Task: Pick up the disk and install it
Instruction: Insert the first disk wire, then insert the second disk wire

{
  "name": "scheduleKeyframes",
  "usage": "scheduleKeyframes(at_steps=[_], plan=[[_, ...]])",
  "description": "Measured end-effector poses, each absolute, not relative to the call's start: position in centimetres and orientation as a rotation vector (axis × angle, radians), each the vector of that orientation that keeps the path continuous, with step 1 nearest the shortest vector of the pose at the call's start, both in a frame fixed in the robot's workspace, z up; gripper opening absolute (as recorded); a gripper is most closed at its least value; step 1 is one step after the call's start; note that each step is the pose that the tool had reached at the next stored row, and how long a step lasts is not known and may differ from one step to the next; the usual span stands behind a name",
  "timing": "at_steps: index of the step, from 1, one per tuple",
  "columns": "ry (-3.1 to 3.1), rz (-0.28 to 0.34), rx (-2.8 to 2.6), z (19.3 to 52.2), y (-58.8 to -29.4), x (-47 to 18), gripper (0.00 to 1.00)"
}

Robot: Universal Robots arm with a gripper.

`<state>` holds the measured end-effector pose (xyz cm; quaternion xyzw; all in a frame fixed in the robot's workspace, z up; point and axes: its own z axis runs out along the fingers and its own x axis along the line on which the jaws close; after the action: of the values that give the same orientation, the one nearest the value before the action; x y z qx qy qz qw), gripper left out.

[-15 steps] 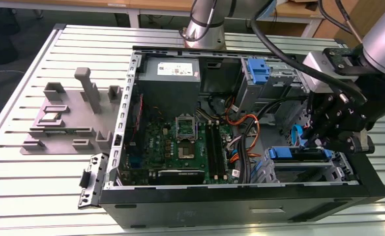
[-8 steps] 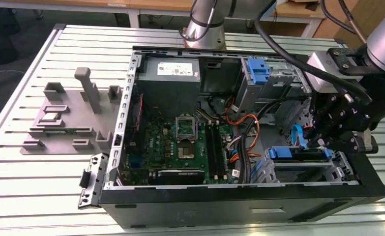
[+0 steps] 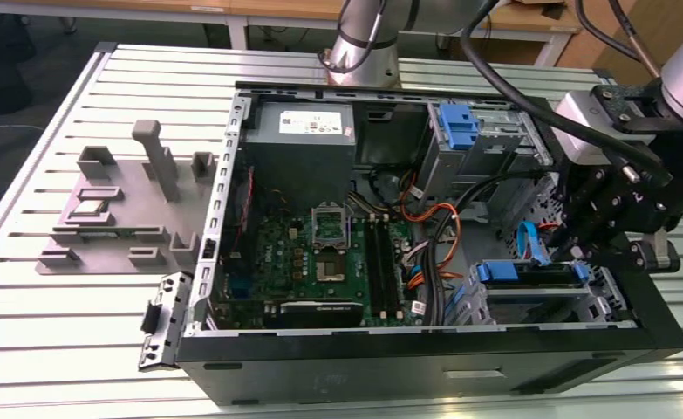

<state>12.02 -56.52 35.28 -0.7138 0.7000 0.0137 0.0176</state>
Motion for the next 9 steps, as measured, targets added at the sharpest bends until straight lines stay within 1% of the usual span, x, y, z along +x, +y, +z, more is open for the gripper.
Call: scheduleKeyframes(at_steps=[9], plan=[[2.175, 0.043, -2.218, 35.47, -56.51, 12.02, 0.24]])
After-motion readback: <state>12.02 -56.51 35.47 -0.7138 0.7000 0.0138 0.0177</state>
